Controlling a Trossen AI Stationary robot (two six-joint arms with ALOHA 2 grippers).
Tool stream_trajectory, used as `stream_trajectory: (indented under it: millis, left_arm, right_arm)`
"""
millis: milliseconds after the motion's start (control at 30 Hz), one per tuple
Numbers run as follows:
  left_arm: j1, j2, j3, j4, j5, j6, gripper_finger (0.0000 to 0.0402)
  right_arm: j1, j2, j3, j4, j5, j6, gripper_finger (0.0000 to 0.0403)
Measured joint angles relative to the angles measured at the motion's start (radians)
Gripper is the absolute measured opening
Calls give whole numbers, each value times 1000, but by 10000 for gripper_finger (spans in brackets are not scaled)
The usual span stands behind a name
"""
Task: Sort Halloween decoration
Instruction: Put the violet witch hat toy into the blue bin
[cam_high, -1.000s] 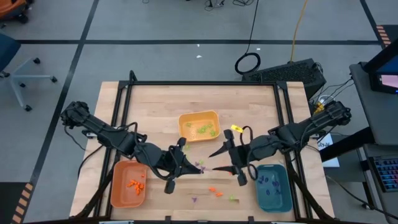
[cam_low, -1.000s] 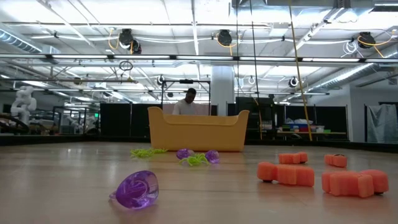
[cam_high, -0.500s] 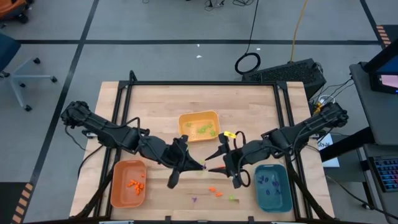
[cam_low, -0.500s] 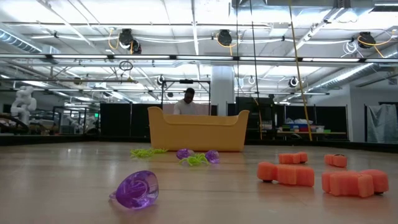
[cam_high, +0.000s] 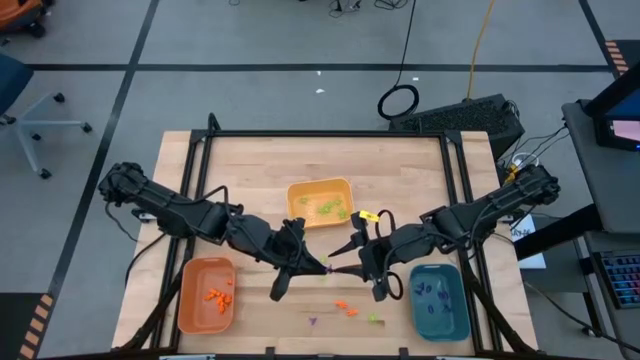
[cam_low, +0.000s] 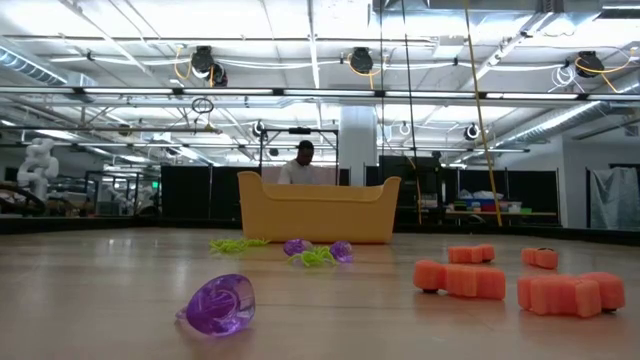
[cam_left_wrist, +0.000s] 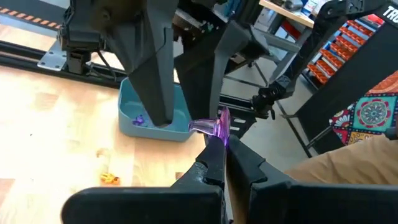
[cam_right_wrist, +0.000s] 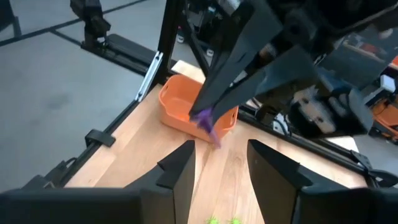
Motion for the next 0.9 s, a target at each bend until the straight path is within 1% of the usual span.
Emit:
stream_trajectory:
  millis: [100,200,267,400,633,900]
  left_arm:
    - [7,0,0,-1,12,-9,0]
    - [17,0,0,-1,18,-52,0]
    - [22,0,0,-1,19,-63,0]
    - [32,0,0,-2,41,-78,0]
    - [32,0,0,-2,77,-79,0]
    - [32,0,0,-2,79,-78,0]
  right_arm:
    - [-1,5,0,29,0,-3,133]
    - [-3,12,0,30,-2,-4,128]
    - [-4,24,0,37,-22,-5,124]
    - [-4,40,0,67,-23,-8,110]
    - [-4,41,0,80,-25,-6,73]
    - [-3,41,0,79,-27,-4,12]
